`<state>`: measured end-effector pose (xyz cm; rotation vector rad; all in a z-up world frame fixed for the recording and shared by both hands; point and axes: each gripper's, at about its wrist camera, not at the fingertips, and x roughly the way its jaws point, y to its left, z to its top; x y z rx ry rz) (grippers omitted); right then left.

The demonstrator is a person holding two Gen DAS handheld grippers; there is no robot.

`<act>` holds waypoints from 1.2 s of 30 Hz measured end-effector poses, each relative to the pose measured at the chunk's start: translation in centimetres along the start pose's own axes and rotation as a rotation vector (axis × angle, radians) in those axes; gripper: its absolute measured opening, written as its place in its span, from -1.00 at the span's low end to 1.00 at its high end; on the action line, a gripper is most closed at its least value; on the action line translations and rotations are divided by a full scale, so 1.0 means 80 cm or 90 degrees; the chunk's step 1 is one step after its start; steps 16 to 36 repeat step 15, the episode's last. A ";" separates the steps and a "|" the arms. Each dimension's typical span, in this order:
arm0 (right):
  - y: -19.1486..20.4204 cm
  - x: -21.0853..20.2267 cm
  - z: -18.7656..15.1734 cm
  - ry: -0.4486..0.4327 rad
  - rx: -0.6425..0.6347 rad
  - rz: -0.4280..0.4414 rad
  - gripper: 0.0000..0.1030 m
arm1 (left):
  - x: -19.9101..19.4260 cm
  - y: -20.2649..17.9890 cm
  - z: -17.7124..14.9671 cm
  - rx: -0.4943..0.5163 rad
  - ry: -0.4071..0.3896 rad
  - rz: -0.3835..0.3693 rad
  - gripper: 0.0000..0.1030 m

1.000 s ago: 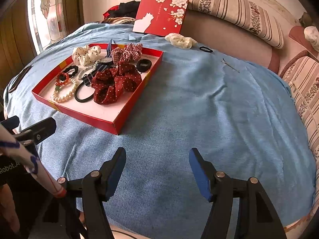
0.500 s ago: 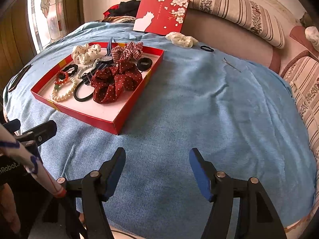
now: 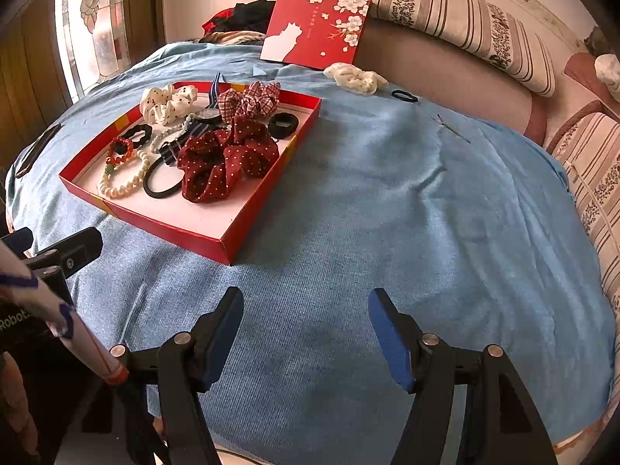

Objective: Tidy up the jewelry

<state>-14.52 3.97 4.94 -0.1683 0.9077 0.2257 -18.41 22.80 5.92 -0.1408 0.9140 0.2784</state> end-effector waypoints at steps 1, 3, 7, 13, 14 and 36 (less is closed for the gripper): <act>0.000 0.000 0.000 0.000 0.000 -0.001 0.38 | 0.000 -0.001 0.000 -0.001 0.000 0.000 1.00; 0.001 0.001 0.001 0.000 -0.005 -0.002 0.38 | 0.001 0.003 0.001 -0.007 -0.001 0.000 1.00; 0.004 0.000 0.008 -0.006 -0.013 0.002 0.38 | 0.000 0.018 0.011 -0.029 -0.006 0.008 1.00; 0.003 -0.001 0.015 -0.014 -0.006 0.028 0.38 | -0.008 0.028 0.028 -0.049 -0.020 0.027 1.00; -0.001 0.001 0.014 -0.013 0.000 0.033 0.38 | -0.010 0.026 0.031 -0.046 -0.024 0.029 1.00; -0.005 0.002 0.013 -0.012 0.006 0.037 0.38 | -0.013 0.022 0.034 -0.042 -0.028 0.030 1.00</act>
